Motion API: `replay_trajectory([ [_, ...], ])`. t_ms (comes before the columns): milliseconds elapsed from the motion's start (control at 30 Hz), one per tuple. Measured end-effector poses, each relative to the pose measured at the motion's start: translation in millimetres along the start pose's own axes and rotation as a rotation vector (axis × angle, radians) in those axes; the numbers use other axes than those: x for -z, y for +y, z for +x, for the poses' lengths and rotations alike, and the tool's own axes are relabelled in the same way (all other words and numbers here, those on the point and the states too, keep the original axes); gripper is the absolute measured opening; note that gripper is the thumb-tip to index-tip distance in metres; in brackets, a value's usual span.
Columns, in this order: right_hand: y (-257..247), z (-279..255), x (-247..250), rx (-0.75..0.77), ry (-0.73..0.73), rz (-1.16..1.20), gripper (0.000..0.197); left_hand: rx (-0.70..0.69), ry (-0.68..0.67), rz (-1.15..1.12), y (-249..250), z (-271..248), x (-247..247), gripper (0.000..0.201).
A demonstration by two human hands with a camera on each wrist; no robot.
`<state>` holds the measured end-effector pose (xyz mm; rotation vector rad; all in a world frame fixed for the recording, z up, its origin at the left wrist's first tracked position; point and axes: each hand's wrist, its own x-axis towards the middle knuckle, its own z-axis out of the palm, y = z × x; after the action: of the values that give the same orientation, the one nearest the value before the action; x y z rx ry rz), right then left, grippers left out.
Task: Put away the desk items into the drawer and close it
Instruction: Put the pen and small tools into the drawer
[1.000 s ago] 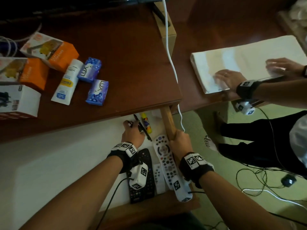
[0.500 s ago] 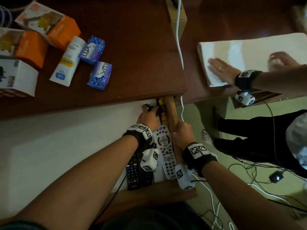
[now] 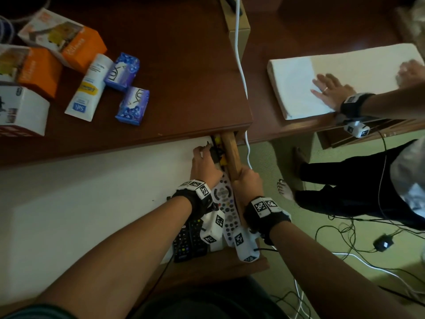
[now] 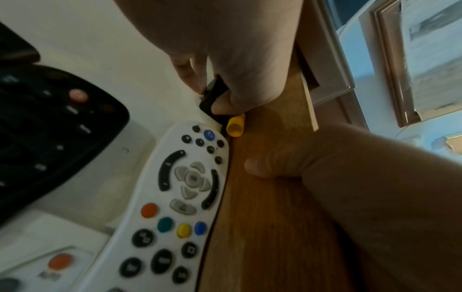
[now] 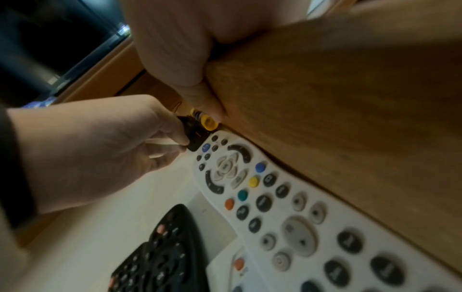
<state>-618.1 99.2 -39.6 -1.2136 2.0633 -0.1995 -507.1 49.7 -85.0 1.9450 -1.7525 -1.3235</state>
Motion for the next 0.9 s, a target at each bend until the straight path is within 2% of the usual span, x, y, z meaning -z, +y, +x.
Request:
replay_trajectory([
  [267, 2, 0, 0, -0.001, -0.009, 0.016, 0.021, -0.018, -0.049, 0.027, -6, 4, 0, 0.084],
  [400, 4, 1, -1, 0.001, -0.010, -0.007, 0.024, -0.052, -0.098, 0.309, -4, 10, -1, 0.072],
  [600, 4, 1, 3, 0.005, -0.021, -0.015, 0.020, -0.152, -0.001, 0.496, -4, 7, -11, 0.063],
  [700, 4, 1, 4, 0.012, -0.029, -0.004, 0.017, -0.149, -0.013, 0.456, -4, 9, -9, 0.063],
  [767, 5, 2, 2, 0.016, -0.031, -0.001, 0.014, -0.066, -0.049, 0.365, -2, 10, -6, 0.069],
  [900, 7, 5, -2, 0.034, -0.023, 0.006, 0.013, 0.079, 0.062, 0.053, 4, 4, -3, 0.069],
])
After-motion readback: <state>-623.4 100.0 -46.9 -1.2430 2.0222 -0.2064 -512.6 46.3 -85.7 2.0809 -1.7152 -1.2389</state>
